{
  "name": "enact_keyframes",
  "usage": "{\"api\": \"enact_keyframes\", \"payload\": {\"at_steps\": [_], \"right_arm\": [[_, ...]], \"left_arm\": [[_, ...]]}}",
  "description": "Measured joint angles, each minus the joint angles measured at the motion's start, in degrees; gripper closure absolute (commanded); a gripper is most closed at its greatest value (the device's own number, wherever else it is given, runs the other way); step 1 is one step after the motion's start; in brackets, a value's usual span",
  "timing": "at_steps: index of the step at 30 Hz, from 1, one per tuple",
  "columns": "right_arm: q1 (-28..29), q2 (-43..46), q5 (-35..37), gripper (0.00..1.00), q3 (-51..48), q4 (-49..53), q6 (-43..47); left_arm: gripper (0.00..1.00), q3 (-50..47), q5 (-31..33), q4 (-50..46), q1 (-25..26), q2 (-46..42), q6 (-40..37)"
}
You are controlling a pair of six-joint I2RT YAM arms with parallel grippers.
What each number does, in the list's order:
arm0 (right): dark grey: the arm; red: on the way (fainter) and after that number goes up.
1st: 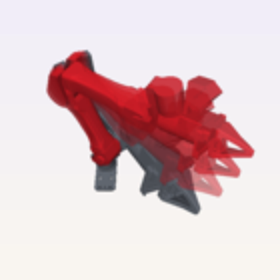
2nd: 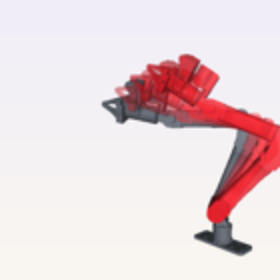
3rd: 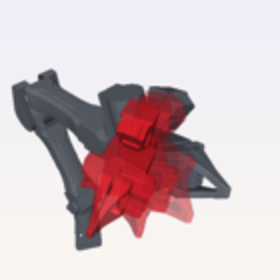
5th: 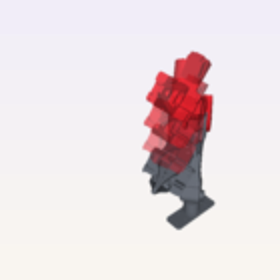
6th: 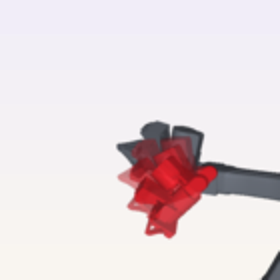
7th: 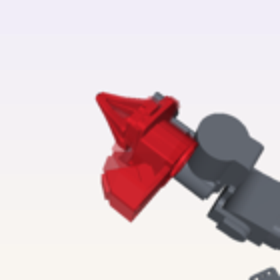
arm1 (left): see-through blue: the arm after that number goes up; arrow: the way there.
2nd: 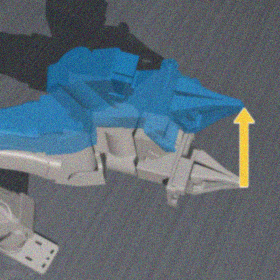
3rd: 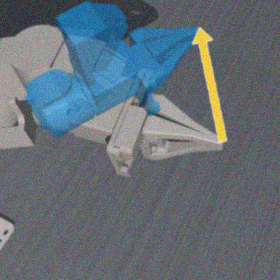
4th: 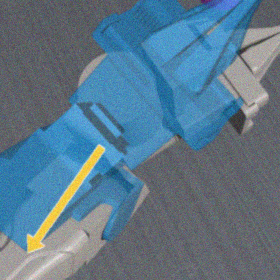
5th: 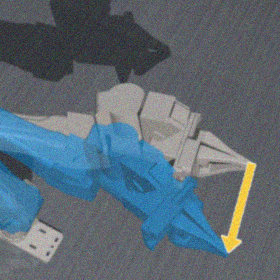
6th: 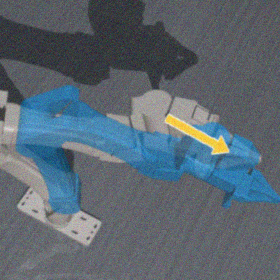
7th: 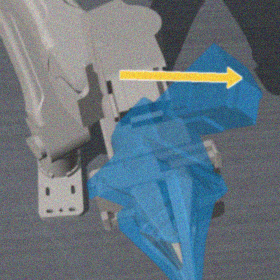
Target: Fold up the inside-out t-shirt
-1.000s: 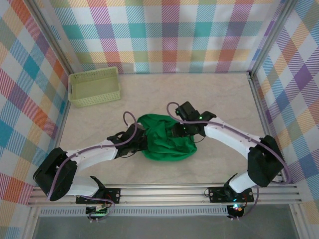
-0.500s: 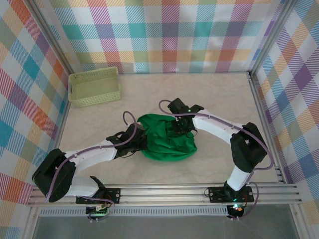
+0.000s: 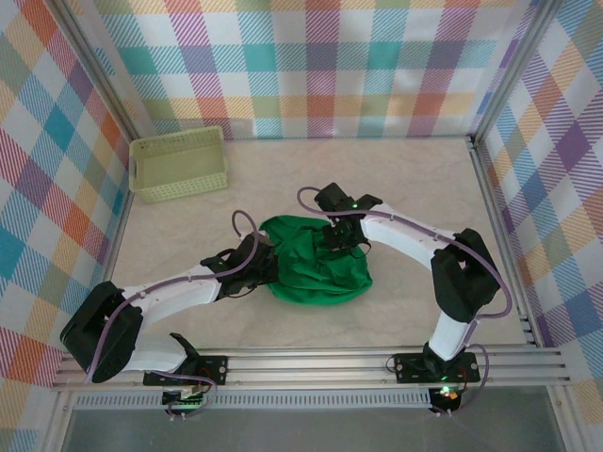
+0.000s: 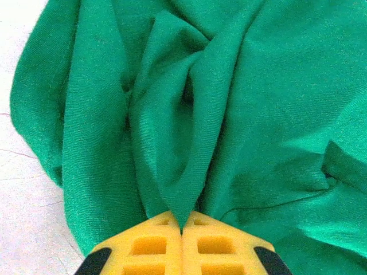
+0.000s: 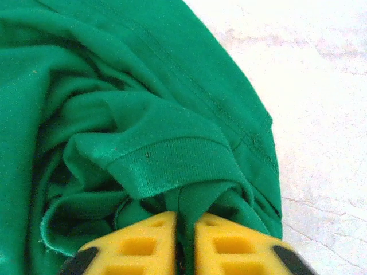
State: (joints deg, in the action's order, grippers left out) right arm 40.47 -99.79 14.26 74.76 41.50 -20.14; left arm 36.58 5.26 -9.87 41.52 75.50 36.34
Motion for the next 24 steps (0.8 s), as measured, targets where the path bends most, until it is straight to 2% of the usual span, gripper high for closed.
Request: {"api": "enact_keyframes", "payload": {"at_steps": [2,8,13,17,20,24], "right_arm": [[0.0,0.0,-0.2,1.0,0.6,0.0,0.3],[0.1,3.8,-2.8,1.0,3.3,1.6,1.4],[-0.2,17.3,-5.3,1.0,5.8,1.0,2.5],[-3.0,29.7,-5.5,1.0,6.1,-0.3,2.6],[-6.8,36.1,-5.3,1.0,3.5,-2.3,1.9],[-9.2,39.6,-5.0,1.0,-6.5,-4.5,-1.0]], "left_arm": [[1.0,0.0,0.3,-0.1,0.0,0.0,0.0],[1.0,0.1,3.1,-1.0,0.0,0.0,0.0],[1.0,1.9,6.0,-4.2,-1.7,-0.9,-0.2],[1.0,2.3,7.1,-7.0,-7.0,-7.0,-1.0],[1.0,2.6,7.9,-7.9,-9.4,-13.0,-1.9],[1.0,2.8,5.9,-7.4,-9.5,-17.7,-3.5]]}}
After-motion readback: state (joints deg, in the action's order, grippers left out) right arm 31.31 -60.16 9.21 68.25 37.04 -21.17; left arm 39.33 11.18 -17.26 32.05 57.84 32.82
